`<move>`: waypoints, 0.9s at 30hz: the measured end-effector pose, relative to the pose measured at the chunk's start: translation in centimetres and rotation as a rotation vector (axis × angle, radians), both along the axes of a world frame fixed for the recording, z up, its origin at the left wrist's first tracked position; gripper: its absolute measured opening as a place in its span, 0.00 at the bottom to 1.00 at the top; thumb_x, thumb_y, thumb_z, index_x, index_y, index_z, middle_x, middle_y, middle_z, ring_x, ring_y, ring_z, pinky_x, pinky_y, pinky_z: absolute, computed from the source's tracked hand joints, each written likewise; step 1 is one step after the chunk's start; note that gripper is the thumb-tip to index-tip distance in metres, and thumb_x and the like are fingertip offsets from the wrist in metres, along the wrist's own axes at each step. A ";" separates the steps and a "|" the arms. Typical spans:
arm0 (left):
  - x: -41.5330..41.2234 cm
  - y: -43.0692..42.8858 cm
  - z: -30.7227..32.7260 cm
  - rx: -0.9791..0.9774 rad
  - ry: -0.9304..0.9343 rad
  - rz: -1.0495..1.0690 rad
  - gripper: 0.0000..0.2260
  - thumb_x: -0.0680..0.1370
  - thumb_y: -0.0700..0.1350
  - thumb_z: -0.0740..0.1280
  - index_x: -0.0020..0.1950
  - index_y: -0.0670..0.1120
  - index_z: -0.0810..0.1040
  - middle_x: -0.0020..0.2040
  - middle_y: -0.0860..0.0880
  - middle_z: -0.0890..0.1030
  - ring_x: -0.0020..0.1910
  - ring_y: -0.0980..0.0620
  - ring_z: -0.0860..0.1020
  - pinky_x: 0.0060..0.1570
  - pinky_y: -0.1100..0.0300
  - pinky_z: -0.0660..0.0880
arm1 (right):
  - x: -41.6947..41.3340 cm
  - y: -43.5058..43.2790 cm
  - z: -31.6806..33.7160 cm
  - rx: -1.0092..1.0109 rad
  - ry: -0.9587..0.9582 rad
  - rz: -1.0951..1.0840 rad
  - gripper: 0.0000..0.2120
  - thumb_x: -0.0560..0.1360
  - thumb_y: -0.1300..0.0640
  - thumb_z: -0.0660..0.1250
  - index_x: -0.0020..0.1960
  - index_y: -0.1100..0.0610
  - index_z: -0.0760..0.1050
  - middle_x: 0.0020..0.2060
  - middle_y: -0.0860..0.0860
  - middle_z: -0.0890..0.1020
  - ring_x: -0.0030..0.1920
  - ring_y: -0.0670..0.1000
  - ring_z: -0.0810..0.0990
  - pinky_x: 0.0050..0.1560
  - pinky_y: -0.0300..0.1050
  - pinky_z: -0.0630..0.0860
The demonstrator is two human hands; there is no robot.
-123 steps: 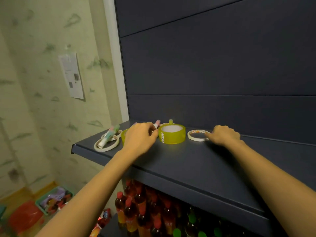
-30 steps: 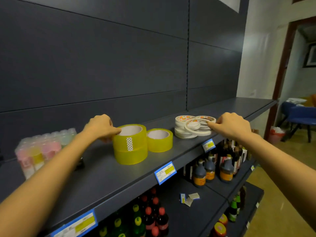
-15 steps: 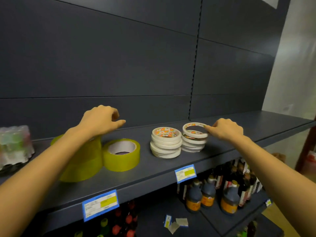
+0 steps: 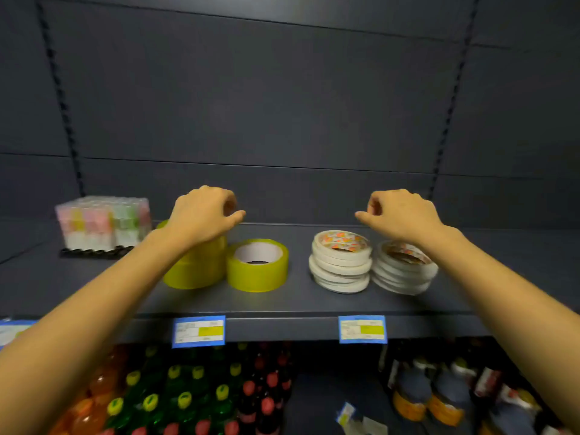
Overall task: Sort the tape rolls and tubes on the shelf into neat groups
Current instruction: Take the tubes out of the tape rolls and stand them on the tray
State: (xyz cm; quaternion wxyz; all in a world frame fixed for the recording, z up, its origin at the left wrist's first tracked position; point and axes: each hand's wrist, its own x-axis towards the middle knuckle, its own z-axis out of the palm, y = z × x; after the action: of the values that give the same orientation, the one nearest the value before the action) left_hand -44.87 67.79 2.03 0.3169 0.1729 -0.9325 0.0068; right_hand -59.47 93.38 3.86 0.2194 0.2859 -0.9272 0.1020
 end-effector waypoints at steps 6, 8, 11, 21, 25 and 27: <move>8.9 -3.9 -0.4 -0.082 0.069 0.191 0.12 0.76 0.52 0.63 0.52 0.44 0.78 0.52 0.47 0.80 0.54 0.45 0.76 0.44 0.55 0.70 | 6.0 -11.7 0.0 -0.066 -0.001 0.502 0.06 0.74 0.48 0.64 0.46 0.50 0.73 0.46 0.46 0.77 0.45 0.51 0.74 0.43 0.44 0.66; 12.5 -5.3 -0.9 -0.105 0.068 0.261 0.12 0.76 0.51 0.63 0.53 0.45 0.78 0.52 0.49 0.80 0.54 0.47 0.76 0.43 0.56 0.69 | 8.6 -15.5 -0.6 -0.096 0.010 0.632 0.06 0.74 0.49 0.64 0.48 0.50 0.74 0.49 0.47 0.78 0.49 0.52 0.76 0.43 0.43 0.66; 18.4 -7.5 -1.9 -0.115 0.030 0.379 0.12 0.77 0.52 0.62 0.53 0.45 0.78 0.52 0.49 0.80 0.53 0.48 0.76 0.41 0.57 0.68 | 13.2 -20.8 -1.8 -0.081 0.006 0.773 0.09 0.74 0.50 0.63 0.53 0.50 0.74 0.53 0.48 0.78 0.54 0.54 0.76 0.44 0.43 0.65; 35.5 -15.8 -3.5 -0.099 -0.036 0.658 0.13 0.77 0.53 0.62 0.55 0.46 0.77 0.53 0.49 0.80 0.55 0.49 0.76 0.45 0.57 0.71 | 27.5 -35.3 -3.6 0.066 -0.039 1.088 0.13 0.77 0.51 0.61 0.60 0.52 0.72 0.57 0.49 0.78 0.56 0.53 0.76 0.53 0.50 0.75; 41.2 -20.7 -3.8 -0.075 -0.065 0.695 0.13 0.77 0.52 0.62 0.55 0.46 0.77 0.54 0.48 0.80 0.56 0.48 0.76 0.44 0.56 0.71 | 32.9 -41.3 -3.9 0.097 -0.066 1.079 0.14 0.78 0.50 0.60 0.62 0.51 0.71 0.59 0.48 0.76 0.56 0.52 0.76 0.48 0.47 0.73; 44.1 -23.2 -4.1 -0.072 -0.075 0.709 0.13 0.77 0.53 0.62 0.54 0.46 0.77 0.52 0.49 0.80 0.54 0.48 0.76 0.42 0.57 0.70 | 35.7 -44.3 -4.1 0.100 -0.087 1.071 0.14 0.78 0.50 0.60 0.62 0.51 0.71 0.59 0.48 0.76 0.57 0.52 0.75 0.50 0.48 0.72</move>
State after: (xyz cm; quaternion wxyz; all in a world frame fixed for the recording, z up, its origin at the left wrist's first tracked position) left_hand -0.75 44.55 -2.07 0.2661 0.4740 -0.8248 0.1556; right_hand -23.82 49.07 -0.20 0.0843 0.7243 -0.6636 0.1672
